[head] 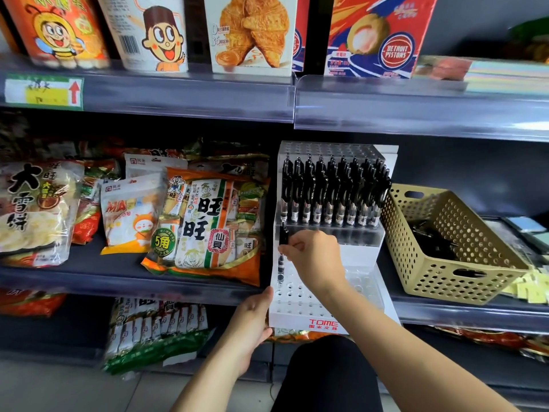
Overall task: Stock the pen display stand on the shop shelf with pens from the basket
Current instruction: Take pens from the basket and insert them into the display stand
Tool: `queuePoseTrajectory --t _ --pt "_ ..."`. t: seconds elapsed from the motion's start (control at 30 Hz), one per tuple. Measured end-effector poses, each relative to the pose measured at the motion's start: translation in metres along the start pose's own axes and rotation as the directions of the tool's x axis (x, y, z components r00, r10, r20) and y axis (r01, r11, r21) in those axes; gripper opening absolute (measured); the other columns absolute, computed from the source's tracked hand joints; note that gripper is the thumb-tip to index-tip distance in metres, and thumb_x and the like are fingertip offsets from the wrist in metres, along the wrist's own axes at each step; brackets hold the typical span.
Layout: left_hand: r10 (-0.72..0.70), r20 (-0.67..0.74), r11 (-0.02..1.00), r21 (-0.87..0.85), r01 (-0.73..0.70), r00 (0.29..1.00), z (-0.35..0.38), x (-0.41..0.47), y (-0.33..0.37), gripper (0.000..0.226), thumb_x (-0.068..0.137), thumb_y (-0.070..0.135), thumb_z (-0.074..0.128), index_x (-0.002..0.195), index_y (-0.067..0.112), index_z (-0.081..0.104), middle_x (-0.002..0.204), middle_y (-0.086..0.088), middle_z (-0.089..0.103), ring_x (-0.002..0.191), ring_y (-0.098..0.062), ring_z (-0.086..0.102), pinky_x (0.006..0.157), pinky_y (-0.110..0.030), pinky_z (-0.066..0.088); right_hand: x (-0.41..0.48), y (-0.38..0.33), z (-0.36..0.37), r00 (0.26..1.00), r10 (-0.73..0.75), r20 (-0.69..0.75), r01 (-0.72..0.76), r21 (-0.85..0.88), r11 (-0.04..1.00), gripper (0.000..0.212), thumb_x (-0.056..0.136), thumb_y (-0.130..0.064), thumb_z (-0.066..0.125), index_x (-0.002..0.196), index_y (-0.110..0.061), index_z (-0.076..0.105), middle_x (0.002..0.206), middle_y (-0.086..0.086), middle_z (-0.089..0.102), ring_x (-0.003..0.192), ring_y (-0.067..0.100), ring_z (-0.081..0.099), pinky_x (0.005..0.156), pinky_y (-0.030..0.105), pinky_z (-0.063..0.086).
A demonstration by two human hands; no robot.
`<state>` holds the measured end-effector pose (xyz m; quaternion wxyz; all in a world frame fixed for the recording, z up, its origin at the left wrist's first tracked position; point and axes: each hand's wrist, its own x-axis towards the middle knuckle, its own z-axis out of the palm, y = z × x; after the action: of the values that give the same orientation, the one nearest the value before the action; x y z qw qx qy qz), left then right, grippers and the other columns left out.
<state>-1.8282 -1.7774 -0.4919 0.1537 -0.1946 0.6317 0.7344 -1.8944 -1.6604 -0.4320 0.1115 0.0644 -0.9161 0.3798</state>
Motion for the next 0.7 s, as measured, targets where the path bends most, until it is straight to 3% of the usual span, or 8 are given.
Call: queuePoseTrajectory --t 0.07,0.13,0.27,0.43,0.6,0.7 --pt "-0.009 -0.010 1.000 0.003 0.009 1.000 0.000 0.000 0.001 0.018 0.095 0.042 0.046 0.092 0.030 0.058 0.093 0.008 0.067 0.103 -0.016 0.061 0.080 -0.024 0.048 -0.001 0.002 0.001 1.000 -0.003 -0.012 0.004 0.014 1.000 0.019 0.084 -0.023 0.068 0.070 -0.011 0.066 0.054 -0.006 0.054 0.049 0.006 0.045 0.047 0.018 0.033" --pt "-0.016 -0.015 1.000 -0.002 0.016 1.000 0.000 0.000 0.001 0.017 0.095 0.043 0.046 0.092 0.030 0.058 0.095 0.007 0.067 0.104 -0.017 0.060 0.076 -0.023 0.049 -0.002 0.003 0.002 1.000 -0.007 -0.018 0.007 0.029 1.000 0.017 0.085 -0.023 0.067 0.074 -0.009 0.068 0.059 -0.004 0.059 0.051 0.008 0.048 0.048 0.017 0.035" --pt "-0.021 -0.027 1.000 -0.015 0.021 0.999 0.001 0.000 0.001 0.016 0.095 0.042 0.046 0.090 0.031 0.057 0.094 0.007 0.065 0.105 -0.019 0.059 0.084 -0.027 0.047 -0.003 0.004 0.001 1.000 -0.020 -0.020 0.020 0.016 1.000 0.016 0.085 -0.024 0.068 0.076 -0.010 0.068 0.064 -0.003 0.060 0.060 0.013 0.055 0.051 0.016 0.038" --pt "-0.019 -0.036 1.000 -0.018 0.018 0.999 0.002 0.000 0.002 0.015 0.095 0.042 0.047 0.090 0.031 0.056 0.093 0.007 0.064 0.105 -0.019 0.059 0.088 -0.029 0.047 -0.004 0.004 0.003 0.996 -0.094 -0.005 0.093 -0.114 0.989 0.022 0.085 -0.025 0.066 0.073 -0.007 0.064 0.064 0.004 0.062 0.058 0.019 0.052 0.054 0.026 0.036" --pt "-0.036 -0.049 0.999 -0.026 0.035 0.998 0.002 0.001 0.001 0.015 0.094 0.043 0.049 0.093 0.031 0.058 0.104 0.002 0.065 0.109 -0.021 0.059 0.088 -0.029 0.048 -0.006 0.008 0.003 0.999 -0.036 0.015 0.036 -0.040 0.999 0.017 0.085 -0.027 0.067 0.080 -0.010 0.070 0.069 -0.002 0.064 0.064 0.015 0.057 0.057 0.021 0.042" --pt "-0.048 -0.055 0.998 -0.037 0.046 0.997 0.001 0.000 0.002 0.013 0.093 0.042 0.051 0.091 0.030 0.057 0.100 0.004 0.065 0.107 -0.021 0.059 0.088 -0.030 0.049 -0.010 0.011 -0.002 1.000 -0.017 0.021 0.018 -0.007 1.000 0.021 0.083 -0.032 0.068 0.082 -0.012 0.071 0.071 -0.005 0.063 0.069 0.013 0.060 0.061 0.023 0.046"
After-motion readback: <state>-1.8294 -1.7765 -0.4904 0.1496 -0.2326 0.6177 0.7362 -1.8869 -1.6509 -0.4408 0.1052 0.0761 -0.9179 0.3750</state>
